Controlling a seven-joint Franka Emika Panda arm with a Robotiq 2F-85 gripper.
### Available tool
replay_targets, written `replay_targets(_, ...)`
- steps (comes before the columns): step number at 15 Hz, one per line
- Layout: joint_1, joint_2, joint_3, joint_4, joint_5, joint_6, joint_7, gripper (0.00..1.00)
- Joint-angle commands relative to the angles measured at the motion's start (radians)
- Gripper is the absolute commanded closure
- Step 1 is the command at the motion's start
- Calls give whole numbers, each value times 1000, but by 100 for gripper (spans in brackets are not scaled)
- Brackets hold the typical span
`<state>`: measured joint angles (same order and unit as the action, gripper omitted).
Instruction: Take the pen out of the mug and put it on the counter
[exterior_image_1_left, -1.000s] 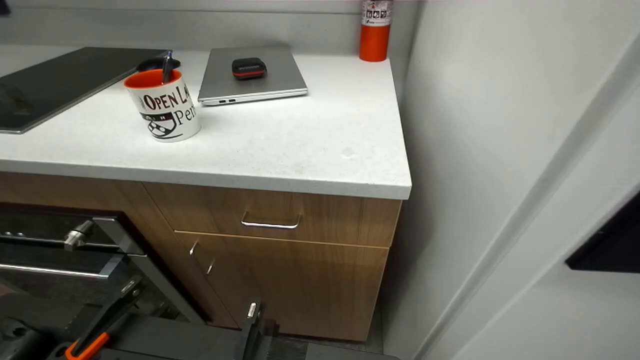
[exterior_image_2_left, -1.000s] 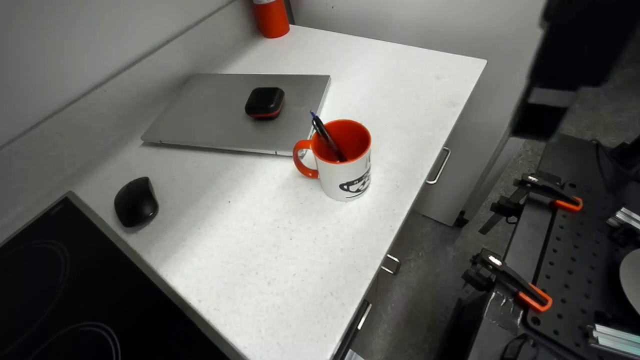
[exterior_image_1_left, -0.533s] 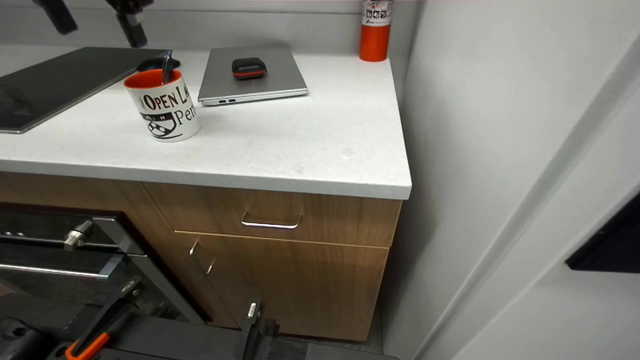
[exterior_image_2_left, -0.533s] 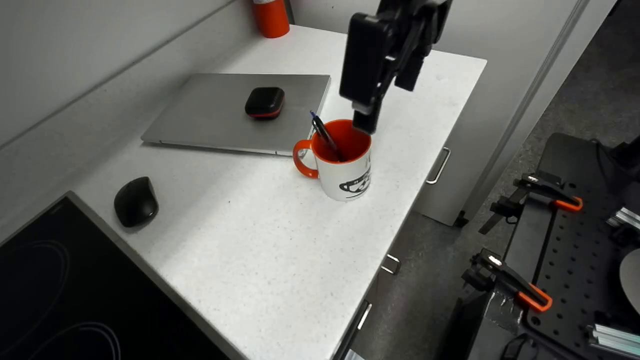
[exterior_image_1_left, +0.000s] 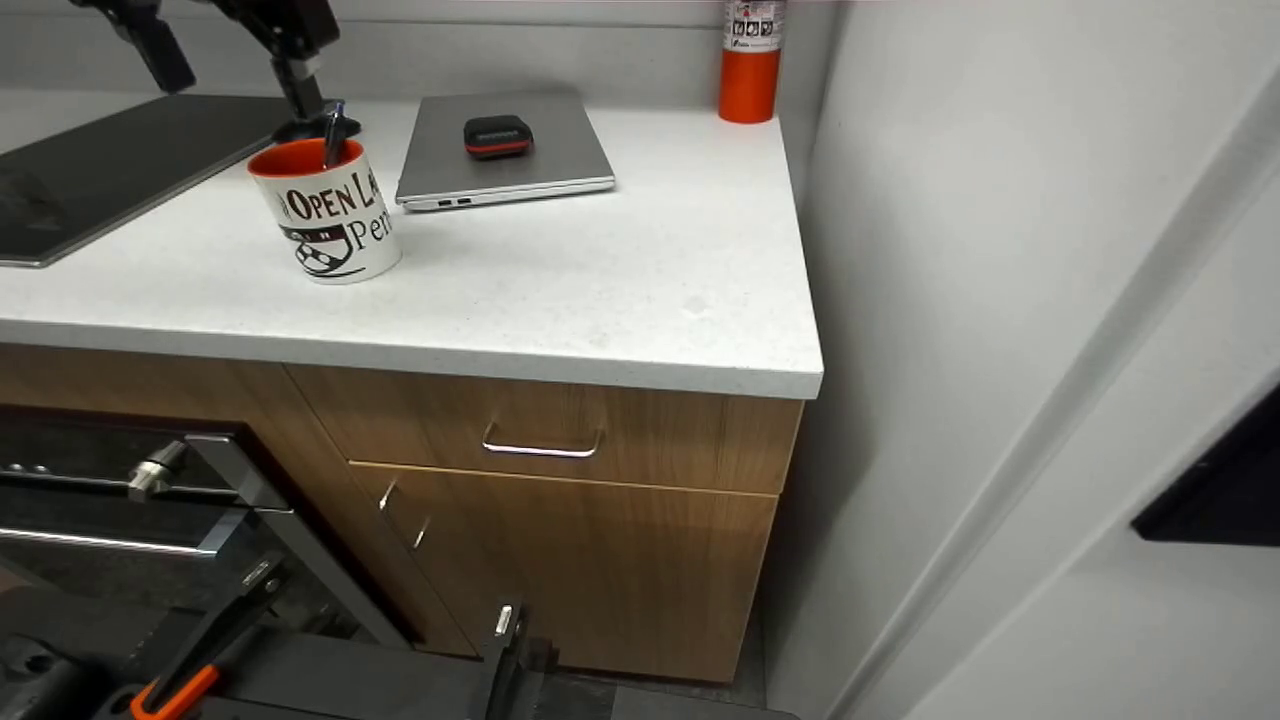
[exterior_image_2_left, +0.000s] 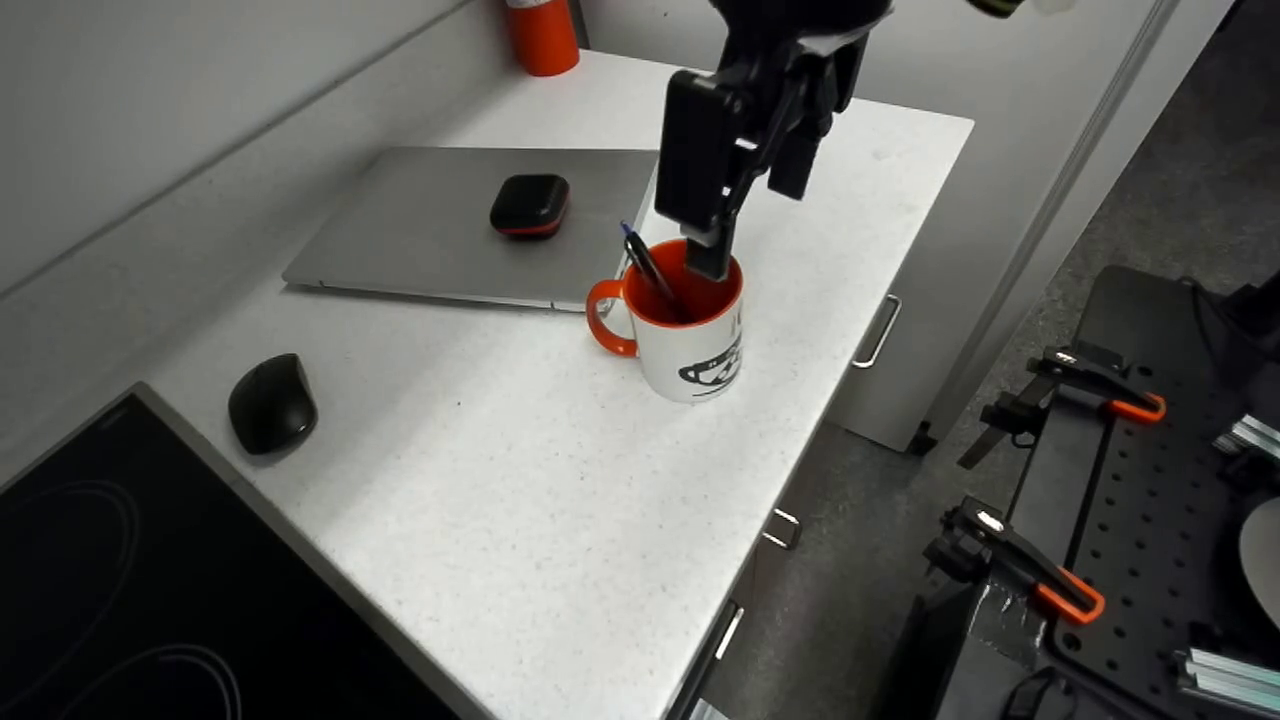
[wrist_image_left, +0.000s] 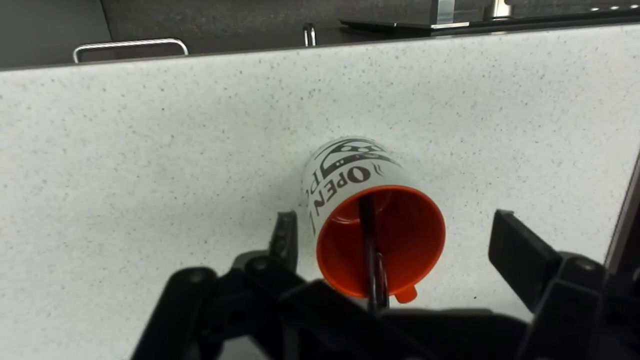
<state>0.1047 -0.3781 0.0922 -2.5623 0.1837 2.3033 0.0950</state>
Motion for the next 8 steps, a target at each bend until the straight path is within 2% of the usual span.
replay_targets(1, -11, 54, -1, 25, -10, 62, 9, 0)
replay_targets(8, -30, 164, -5, 86, -29, 218, 27, 0)
